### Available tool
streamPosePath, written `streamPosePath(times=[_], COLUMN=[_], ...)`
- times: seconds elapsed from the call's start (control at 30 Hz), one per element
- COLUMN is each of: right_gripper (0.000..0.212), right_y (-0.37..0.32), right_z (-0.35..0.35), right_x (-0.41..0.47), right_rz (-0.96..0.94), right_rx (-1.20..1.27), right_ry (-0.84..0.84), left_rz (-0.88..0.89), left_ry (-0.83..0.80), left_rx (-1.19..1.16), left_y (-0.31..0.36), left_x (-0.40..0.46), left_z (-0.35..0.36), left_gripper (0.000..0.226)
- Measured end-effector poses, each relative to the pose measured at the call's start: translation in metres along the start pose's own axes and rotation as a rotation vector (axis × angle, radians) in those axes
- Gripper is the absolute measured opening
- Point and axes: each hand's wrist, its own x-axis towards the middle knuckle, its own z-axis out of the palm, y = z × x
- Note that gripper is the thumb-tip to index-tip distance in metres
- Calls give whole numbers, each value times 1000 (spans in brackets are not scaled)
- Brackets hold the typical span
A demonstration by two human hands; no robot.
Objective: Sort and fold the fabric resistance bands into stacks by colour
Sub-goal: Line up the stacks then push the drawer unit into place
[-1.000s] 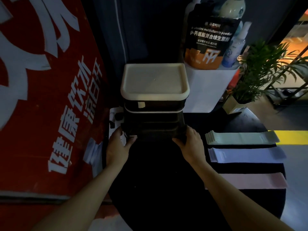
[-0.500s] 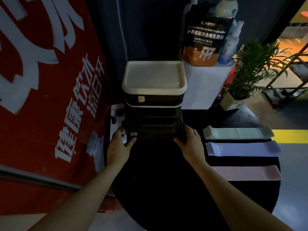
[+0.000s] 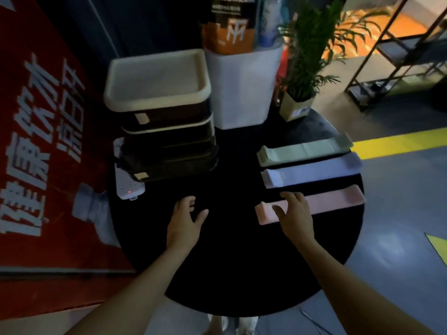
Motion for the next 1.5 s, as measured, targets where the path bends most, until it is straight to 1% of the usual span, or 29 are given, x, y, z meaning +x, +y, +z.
streamPosePath(times=[0.07, 0.17, 0.23, 0.4, 0.47, 0.57, 0.63, 0.7, 0.77, 0.83, 0.9, 0.97, 1.03, 1.13, 1.2, 1.27, 1.4, 1.5], right_gripper=[38, 38, 38, 36, 33, 27, 24, 25, 28, 28, 25, 22, 22, 18, 17, 19, 33, 34], right_y=[20, 45, 56, 72, 78, 82, 84, 86, 89, 90, 90, 90, 88, 82, 74, 63, 39, 24], right_z=[-2, -3, -2, 3, 6, 10, 11, 11, 10, 9, 7, 6, 4, 3, 6, 13, 29, 33], right_x=[-2, -1, 2, 7, 8, 7, 4, 3, 2, 3, 3, 2, 2, 0, -3, -8, -13, -10], right_rz=[32, 80, 89, 107, 108, 86, 67, 48, 38, 29, 23, 22, 35, 47, 38, 18, -21, 7], right_rx=[-42, -82, -108, -174, -193, -197, -185, -191, -215, -224, -223, -212, -207, -178, -126, -68, 54, 252], right_ry=[3, 6, 25, 75, 97, 111, 124, 122, 102, 99, 97, 97, 79, 20, -33, -98, -253, -262], left_rz=[-18, -30, -37, -179, -209, -249, -289, -348, -419, -462, -443, -393, -365, -389, -418, -416, -400, -342], left_ry=[-106, -162, -166, -143, -122, -108, -88, -69, -93, -132, -158, -145, -159, -186, -184, -167, -135, -121], left_rx=[-9, 39, 64, 70, 49, 32, -26, -99, -156, -201, -176, -141, -196, -318, -356, -324, -260, -213], left_y=[10, 26, 32, 44, 53, 62, 65, 64, 61, 59, 59, 59, 60, 62, 56, 46, 29, 31], left_x=[0, 2, 3, 11, 14, 20, 23, 27, 31, 35, 35, 32, 29, 24, 24, 25, 23, 20], left_z=[23, 61, 89, 138, 150, 164, 170, 173, 175, 177, 177, 176, 173, 159, 142, 120, 83, 70], left_gripper=[40, 41, 43, 56, 57, 49, 42, 38, 36, 38, 39, 35, 32, 29, 29, 28, 24, 20])
